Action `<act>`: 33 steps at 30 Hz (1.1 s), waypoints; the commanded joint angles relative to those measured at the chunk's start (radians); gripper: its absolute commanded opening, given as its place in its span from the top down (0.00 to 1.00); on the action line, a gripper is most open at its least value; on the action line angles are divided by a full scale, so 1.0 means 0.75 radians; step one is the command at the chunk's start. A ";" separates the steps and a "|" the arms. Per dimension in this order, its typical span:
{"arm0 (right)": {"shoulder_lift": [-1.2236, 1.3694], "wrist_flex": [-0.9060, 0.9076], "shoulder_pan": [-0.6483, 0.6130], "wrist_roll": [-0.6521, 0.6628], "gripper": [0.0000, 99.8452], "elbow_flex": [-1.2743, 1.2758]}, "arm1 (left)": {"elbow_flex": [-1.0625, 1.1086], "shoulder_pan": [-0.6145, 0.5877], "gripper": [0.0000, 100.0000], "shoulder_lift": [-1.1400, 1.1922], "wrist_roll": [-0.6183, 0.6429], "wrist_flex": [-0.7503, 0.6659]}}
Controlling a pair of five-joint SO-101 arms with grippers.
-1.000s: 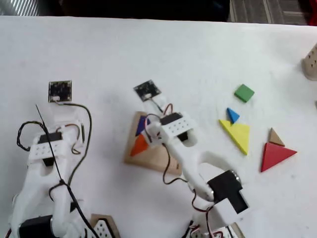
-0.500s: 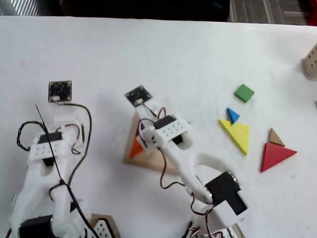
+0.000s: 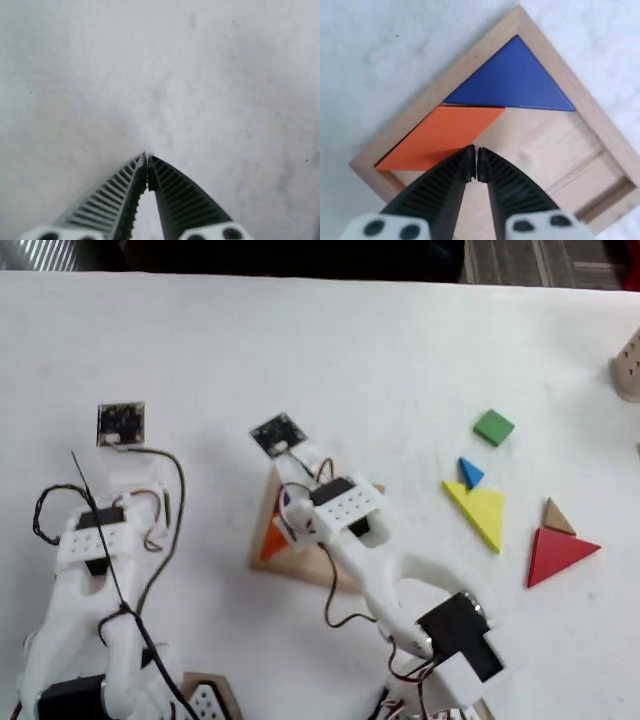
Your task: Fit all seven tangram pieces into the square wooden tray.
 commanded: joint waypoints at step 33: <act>-0.529 0.240 1.042 0.084 0.98 0.207 | -0.029 0.003 0.97 -0.003 0.010 -0.029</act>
